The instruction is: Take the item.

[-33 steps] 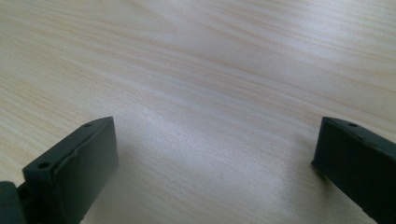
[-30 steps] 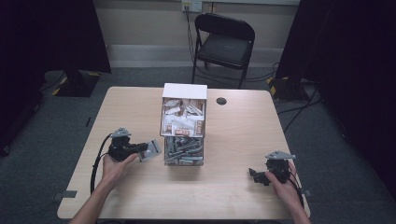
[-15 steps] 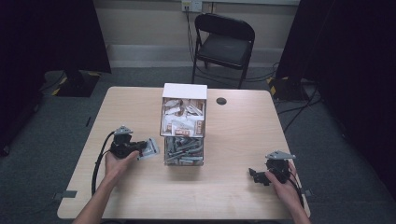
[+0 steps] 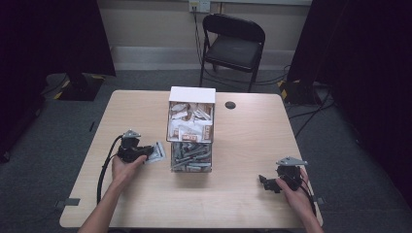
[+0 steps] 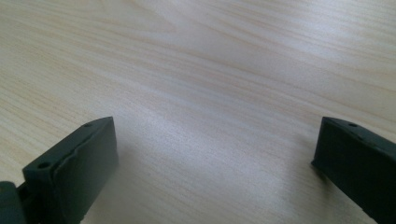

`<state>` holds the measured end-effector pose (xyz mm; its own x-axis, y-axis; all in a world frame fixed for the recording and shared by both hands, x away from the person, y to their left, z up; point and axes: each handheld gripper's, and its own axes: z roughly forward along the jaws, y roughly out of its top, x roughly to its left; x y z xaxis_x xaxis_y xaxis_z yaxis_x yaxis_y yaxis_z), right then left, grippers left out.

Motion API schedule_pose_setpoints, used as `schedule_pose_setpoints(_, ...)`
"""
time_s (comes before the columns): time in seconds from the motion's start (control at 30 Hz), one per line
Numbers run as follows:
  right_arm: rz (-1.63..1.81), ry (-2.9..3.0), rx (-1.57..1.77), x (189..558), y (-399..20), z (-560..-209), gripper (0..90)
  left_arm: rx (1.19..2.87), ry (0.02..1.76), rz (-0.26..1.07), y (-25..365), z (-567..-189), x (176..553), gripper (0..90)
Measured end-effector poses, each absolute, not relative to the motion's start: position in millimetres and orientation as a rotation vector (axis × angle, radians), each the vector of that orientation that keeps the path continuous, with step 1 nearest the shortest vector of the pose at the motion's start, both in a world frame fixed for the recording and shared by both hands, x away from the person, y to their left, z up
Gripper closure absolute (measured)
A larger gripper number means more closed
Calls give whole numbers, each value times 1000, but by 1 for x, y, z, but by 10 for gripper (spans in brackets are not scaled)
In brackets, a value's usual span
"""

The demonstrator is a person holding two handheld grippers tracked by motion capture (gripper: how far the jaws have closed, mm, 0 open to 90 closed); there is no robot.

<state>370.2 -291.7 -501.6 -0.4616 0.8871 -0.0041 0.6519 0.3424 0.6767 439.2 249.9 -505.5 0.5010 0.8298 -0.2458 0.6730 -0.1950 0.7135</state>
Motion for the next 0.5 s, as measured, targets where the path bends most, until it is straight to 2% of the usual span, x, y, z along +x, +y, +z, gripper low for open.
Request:
schedule_pose_setpoints(0.23, 869, 2239, 1357, 370, -292, -502, 0, 1926, 1250, 247, 248, -506, 440, 849)
schedule_pose_setpoints(0.5, 870, 2239, 1355, 370, -292, -502, 0, 1916, 1270, 247, 252, -507, 441, 740)
